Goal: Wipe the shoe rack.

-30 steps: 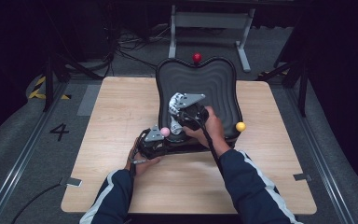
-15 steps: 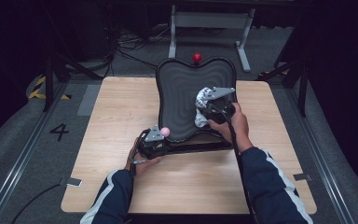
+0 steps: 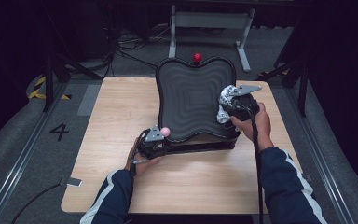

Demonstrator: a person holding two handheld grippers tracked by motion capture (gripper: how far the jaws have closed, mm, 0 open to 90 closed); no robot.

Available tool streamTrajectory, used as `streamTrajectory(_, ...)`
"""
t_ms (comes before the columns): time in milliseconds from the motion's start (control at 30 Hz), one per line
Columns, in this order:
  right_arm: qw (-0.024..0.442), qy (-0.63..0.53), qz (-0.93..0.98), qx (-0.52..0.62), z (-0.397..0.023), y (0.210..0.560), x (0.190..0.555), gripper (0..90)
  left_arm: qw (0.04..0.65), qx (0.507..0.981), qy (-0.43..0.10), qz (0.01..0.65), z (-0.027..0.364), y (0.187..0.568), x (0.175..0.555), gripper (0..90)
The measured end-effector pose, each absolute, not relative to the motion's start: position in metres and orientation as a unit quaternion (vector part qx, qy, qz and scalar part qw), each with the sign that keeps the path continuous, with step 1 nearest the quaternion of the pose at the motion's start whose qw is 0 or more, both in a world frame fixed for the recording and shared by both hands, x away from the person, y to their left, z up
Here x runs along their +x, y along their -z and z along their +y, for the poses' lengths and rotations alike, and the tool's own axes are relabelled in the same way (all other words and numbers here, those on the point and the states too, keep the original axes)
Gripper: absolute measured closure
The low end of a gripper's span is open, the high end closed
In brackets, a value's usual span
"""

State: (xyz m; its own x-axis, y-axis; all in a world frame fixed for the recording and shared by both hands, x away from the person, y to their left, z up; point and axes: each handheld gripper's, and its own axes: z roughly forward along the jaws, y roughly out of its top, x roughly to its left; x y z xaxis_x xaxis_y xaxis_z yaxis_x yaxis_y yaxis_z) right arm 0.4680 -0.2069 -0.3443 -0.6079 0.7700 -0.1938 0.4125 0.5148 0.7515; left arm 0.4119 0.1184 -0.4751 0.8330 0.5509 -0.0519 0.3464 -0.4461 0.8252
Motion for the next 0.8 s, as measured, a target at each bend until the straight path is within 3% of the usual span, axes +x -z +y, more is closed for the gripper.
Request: streamTrajectory(800,0.229,-0.317,0.860,0.329,-0.229,0.354,0.436,81.6,0.449,0.844,-0.112,0.270,0.121,0.475,0.413,73.4)
